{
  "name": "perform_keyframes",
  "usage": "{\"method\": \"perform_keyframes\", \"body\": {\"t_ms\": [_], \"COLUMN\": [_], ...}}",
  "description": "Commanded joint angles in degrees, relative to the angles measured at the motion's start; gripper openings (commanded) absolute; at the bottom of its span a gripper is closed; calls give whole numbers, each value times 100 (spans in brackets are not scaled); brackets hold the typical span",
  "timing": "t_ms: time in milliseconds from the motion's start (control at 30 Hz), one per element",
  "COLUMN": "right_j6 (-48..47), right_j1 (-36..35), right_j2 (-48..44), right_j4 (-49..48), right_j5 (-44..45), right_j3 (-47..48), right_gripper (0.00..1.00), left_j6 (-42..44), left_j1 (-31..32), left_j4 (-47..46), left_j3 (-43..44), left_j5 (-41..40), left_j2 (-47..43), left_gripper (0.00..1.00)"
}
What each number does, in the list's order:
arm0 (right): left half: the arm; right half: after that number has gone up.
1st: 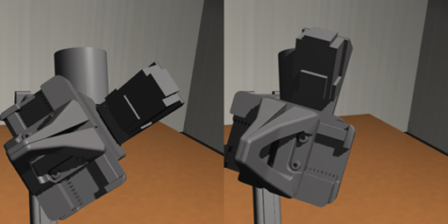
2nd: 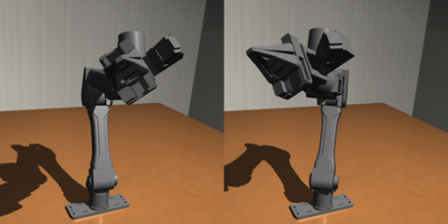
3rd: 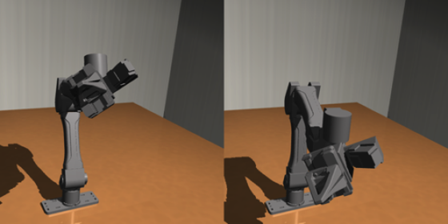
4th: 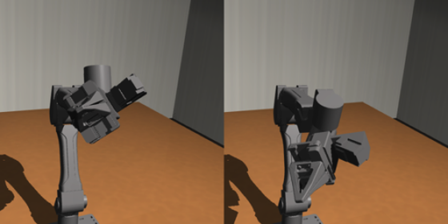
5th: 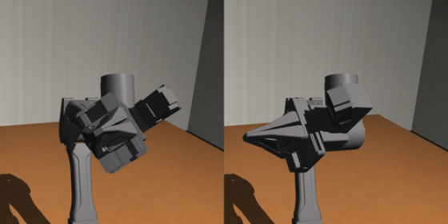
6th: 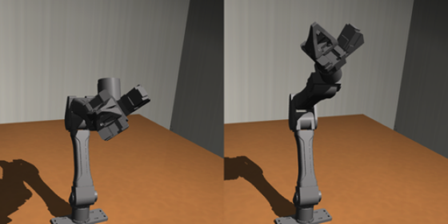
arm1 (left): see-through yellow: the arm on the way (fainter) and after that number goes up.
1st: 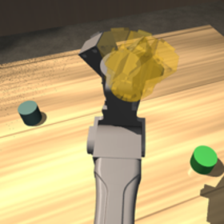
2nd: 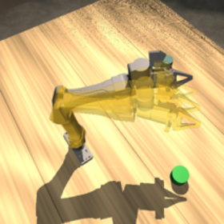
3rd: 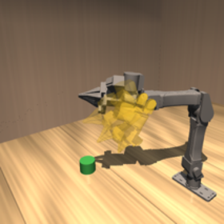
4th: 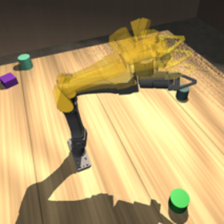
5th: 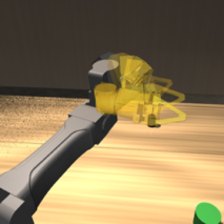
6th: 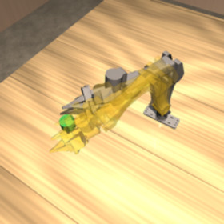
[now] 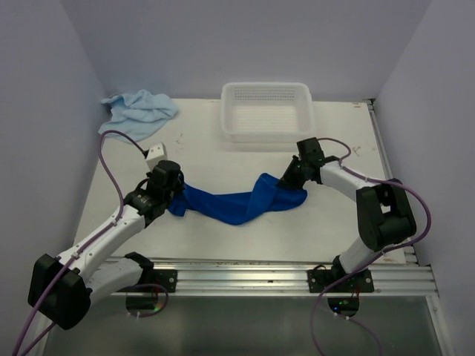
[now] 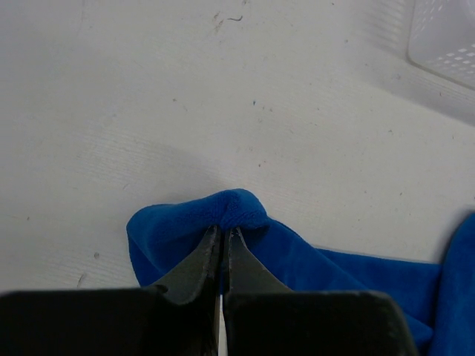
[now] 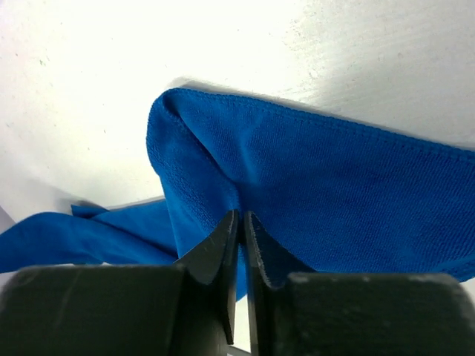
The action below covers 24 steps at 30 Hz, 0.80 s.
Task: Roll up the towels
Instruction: Flatten the towel
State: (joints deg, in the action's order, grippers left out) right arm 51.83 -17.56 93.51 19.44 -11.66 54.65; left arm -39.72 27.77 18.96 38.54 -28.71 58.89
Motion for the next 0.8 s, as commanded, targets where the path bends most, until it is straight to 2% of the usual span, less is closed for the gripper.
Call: {"method": "perform_keyframes", "body": {"t_ms": [0, 67, 267, 467, 533, 600, 767], "right_j6": [-156, -243, -639, -1148, -1184, -1140, -1246], "right_j1": [7, 16, 7, 147, 453, 953, 1536], "right_j2": [-62, -70, -544, -1685, -1801, -1819, -1731], "right_j4": [156, 183, 445, 1535, 1826, 1966, 2406], "right_j5": [182, 190, 330, 1490, 1650, 1335, 1192], "right_j3": [256, 291, 756, 1688, 2004, 2433, 3445], "right_gripper": [8, 0, 0, 0, 0, 0, 0], "left_j6": [70, 70, 210, 851, 940, 1142, 1371], "left_j1": [-35, -35, -44, -289, -612, -973, -1309], "left_j4": [20, 20, 46, 91, 143, 38, 284], "left_j3": [83, 83, 363, 1469, 1830, 2279, 3343], "left_j5": [-47, -38, -100, -276, -39, 276, 716], "left_j2": [-89, -97, -54, -19, 113, 297, 492], "left_gripper": [0, 0, 0, 0, 0, 0, 0]}}
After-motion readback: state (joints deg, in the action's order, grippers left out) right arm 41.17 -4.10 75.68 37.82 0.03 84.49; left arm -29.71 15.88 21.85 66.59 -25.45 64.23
